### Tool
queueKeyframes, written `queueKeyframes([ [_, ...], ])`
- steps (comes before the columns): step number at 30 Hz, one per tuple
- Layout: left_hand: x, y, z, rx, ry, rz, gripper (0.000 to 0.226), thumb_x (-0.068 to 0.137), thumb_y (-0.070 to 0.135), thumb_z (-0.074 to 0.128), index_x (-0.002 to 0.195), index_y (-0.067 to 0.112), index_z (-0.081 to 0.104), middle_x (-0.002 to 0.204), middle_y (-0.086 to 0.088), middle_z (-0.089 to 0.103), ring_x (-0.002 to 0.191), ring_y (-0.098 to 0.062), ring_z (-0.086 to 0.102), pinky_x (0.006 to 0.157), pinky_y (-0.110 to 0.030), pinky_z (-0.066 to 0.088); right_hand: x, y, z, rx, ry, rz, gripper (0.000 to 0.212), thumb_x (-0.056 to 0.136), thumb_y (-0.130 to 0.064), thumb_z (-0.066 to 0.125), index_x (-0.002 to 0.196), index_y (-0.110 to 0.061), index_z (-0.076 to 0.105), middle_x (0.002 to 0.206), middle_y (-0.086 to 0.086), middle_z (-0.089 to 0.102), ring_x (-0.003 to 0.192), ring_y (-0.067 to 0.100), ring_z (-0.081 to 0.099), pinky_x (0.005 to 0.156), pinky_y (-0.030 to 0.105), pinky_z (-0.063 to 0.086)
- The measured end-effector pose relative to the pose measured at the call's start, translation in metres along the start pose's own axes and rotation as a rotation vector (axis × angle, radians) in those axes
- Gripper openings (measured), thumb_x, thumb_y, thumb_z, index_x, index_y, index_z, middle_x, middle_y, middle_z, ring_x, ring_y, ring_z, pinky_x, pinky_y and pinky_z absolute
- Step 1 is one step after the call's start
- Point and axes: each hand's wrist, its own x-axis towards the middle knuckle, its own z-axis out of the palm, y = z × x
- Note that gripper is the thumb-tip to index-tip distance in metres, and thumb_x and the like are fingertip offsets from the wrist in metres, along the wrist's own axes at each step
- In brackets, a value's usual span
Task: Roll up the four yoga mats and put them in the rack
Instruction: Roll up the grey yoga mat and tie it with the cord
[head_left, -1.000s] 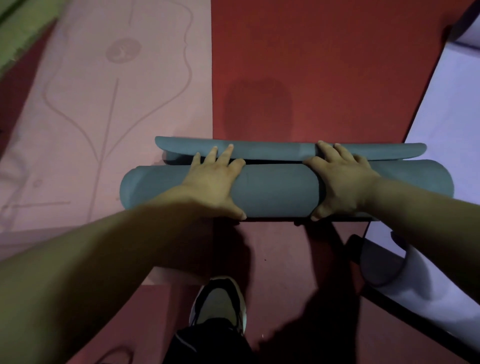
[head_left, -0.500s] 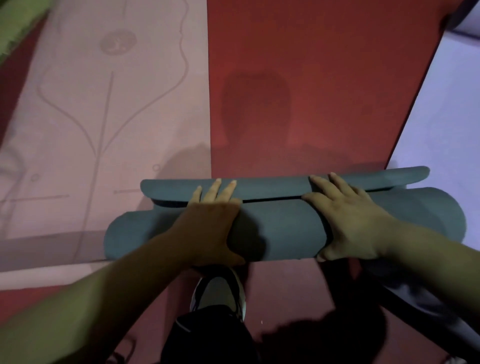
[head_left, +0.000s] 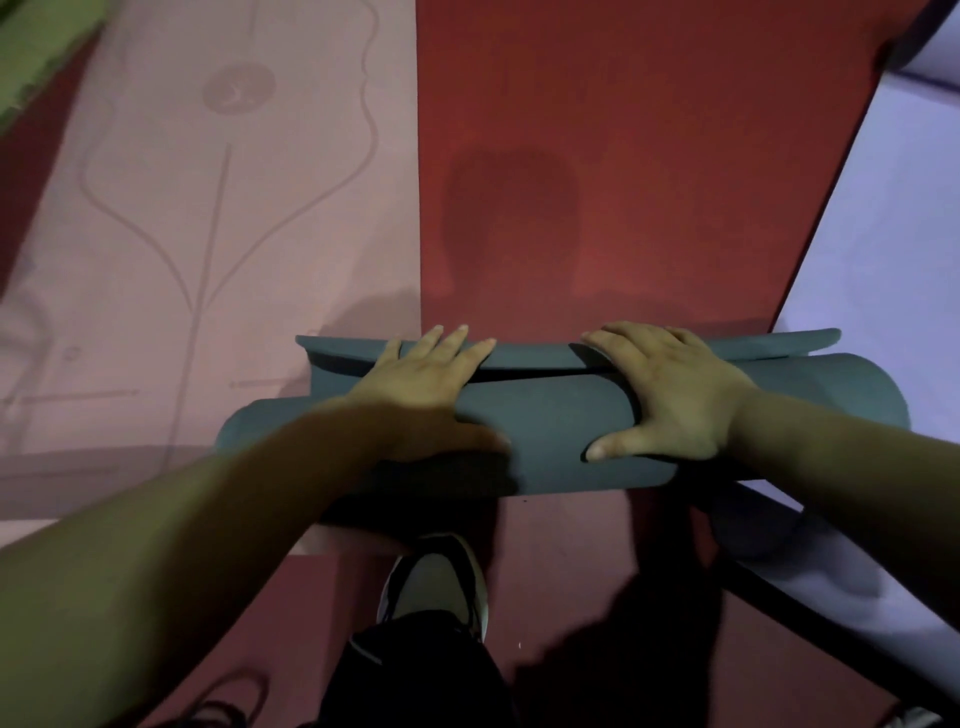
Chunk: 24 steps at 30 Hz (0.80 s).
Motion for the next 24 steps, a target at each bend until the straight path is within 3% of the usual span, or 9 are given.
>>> queueKeyframes([
  [5,0.007,-0.007,-0.009,-0.037,-0.022,-0.034,0.121,0.063,0.101,0.035,0.159,0.040,-0.004,0.171,0.002,-0.003,0.157,-0.020,0.001,0.125,-0.053,0.003,0.011,0.005,-0.006,0.023,0.016,0.011,0.130,0.055,-0.104,0.041,0.157,-0.028,0.015,0.158,0.001,0.034,0.144,0.024,0.036,0.118,0.047,0.029],
  [12,0.006,-0.006,-0.008,-0.032,0.103,-0.015,0.121,0.059,0.101,0.030,0.157,0.032,0.021,0.160,0.005,0.037,0.141,-0.022,0.039,0.117,-0.047,0.030,0.015,0.003,-0.013,0.073,-0.044,0.046,0.128,0.053,-0.098,0.052,0.156,-0.029,0.016,0.144,0.005,0.053,0.127,0.029,0.051,0.105,0.041,0.038],
  [20,0.010,-0.011,-0.010,-0.053,0.132,0.013,0.116,0.060,0.100,0.032,0.155,0.033,0.028,0.155,0.006,0.045,0.136,-0.022,0.046,0.113,-0.043,0.036,0.015,0.003,-0.015,0.099,-0.036,0.085,0.127,0.053,-0.100,0.049,0.154,-0.029,0.022,0.145,0.003,0.052,0.129,0.027,0.049,0.107,0.042,0.038],
  [24,0.014,-0.014,-0.013,-0.078,0.125,0.008,0.116,0.060,0.100,0.036,0.155,0.033,0.028,0.154,0.004,0.046,0.135,-0.022,0.048,0.111,-0.039,0.038,0.003,0.000,-0.004,0.057,0.071,0.143,0.122,0.056,-0.106,0.029,0.151,-0.030,0.030,0.148,-0.003,0.049,0.134,0.024,0.045,0.111,0.046,0.035],
])
